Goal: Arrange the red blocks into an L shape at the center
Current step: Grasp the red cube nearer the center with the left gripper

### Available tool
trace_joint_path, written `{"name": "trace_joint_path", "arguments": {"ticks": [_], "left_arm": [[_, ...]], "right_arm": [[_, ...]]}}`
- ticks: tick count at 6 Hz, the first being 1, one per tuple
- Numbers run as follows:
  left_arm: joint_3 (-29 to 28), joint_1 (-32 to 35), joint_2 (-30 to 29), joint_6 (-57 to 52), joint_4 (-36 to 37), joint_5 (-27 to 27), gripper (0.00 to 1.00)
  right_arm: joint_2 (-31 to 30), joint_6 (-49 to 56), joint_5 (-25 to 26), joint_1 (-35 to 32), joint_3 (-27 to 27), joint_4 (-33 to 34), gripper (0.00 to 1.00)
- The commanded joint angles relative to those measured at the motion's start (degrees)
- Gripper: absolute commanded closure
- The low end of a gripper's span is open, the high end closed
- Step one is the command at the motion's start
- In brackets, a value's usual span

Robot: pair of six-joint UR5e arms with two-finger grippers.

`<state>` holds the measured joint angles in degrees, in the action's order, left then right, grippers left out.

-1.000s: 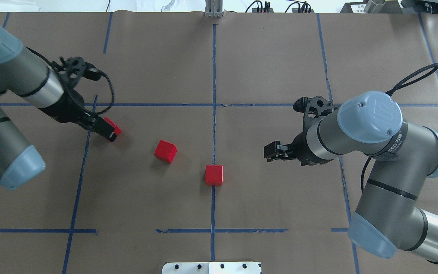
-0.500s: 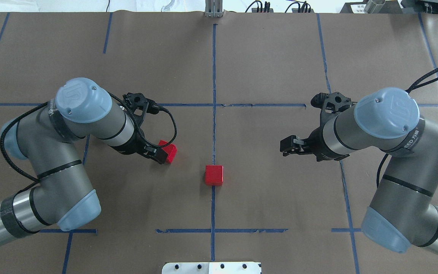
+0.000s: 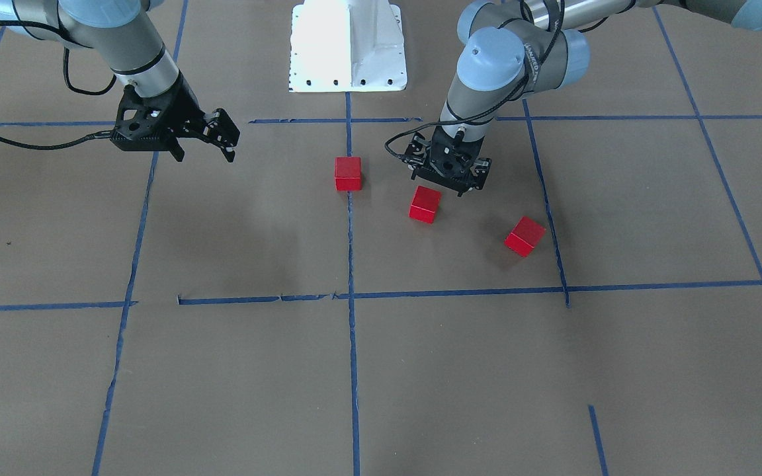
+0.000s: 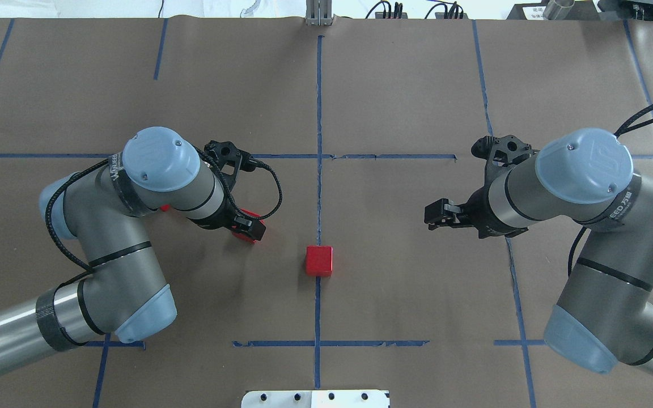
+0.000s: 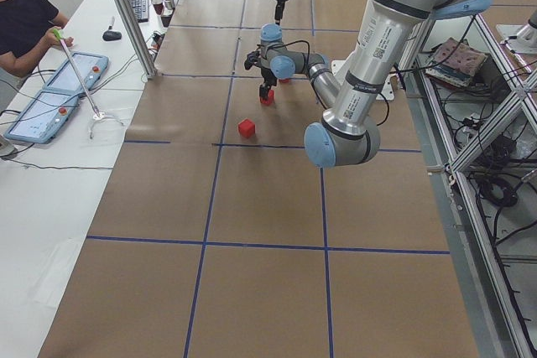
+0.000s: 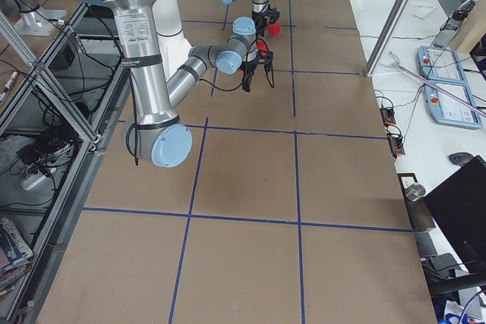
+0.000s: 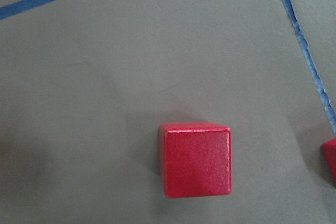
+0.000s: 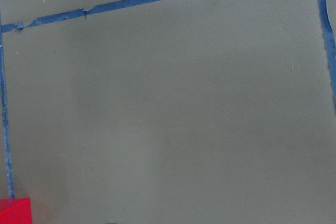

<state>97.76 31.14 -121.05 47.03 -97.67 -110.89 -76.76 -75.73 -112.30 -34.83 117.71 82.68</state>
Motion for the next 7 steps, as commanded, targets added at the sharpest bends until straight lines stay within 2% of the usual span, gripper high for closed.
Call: {"name": "trace_joint_path", "arguments": {"ticks": [1, 3, 5, 6, 7], "left_arm": [[-2.7, -0.2, -1.6, 0.1, -0.2, 0.9, 0.0], [-4.7, -1.2, -2.6, 0.1, -0.2, 3.1, 0.0], [-6.1, -1.2, -2.8, -0.3, -1.7, 3.2, 0.22], [-7.8, -1.2, -2.8, -0.5, -5.2, 3.2, 0.39], [-7.8, -1.1, -2.8, 0.0, -5.3, 3.1, 0.81]], "right_arm": [[-0.1, 0.0, -0.1, -0.2, 0.1, 0.0, 0.0], [-1.1, -0.1, 0.7, -0.2, 0.2, -0.1, 0.0], [-1.2, -0.2, 0.8, -0.2, 0.6, -0.1, 0.0], [-1.3, -0.2, 0.8, -0.2, 0.9, -0.1, 0.0], [-1.3, -0.2, 0.8, -0.2, 0.9, -0.1, 0.0]]}}
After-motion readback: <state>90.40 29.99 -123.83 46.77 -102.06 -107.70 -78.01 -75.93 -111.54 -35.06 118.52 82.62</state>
